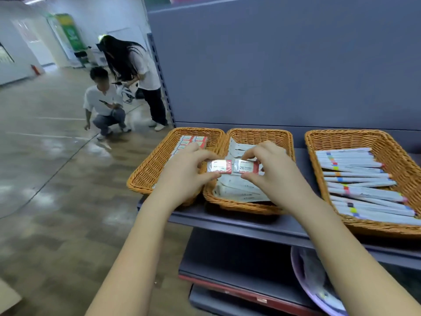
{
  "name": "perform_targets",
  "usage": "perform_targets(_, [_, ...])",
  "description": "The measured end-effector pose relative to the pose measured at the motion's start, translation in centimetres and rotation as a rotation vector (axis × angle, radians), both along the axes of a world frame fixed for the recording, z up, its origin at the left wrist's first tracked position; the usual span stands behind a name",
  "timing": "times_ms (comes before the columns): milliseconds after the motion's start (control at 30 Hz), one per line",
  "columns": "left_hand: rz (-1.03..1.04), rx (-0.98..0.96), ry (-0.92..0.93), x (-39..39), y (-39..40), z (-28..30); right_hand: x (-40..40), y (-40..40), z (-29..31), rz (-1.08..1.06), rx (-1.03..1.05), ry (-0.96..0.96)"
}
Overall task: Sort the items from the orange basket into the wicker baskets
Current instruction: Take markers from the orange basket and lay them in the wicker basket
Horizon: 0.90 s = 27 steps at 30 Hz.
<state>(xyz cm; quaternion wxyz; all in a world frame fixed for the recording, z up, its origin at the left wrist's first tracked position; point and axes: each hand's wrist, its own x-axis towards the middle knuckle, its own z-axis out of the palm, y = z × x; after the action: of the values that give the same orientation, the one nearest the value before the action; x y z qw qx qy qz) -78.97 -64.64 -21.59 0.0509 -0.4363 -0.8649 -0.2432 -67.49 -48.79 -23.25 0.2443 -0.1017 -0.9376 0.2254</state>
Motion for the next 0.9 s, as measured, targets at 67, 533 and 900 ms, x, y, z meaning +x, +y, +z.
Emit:
perform_targets(67, [-0.003, -0.010, -0.013, -1.5, -1.2, -0.1, -1.6, -1.3, 0.2, 0.004, 0.002, -0.006])
perform_targets(533, [0.009, -0.093, -0.010, -10.9, -2.2, -2.4, -11.1, -2.8, -0.7, 0.026, 0.134, -0.132])
perform_targets(900, [-0.182, -0.293, -0.055, -15.5, -5.4, -4.2, -14.2, -6.7, -2.6, -0.063, 0.111, -0.330])
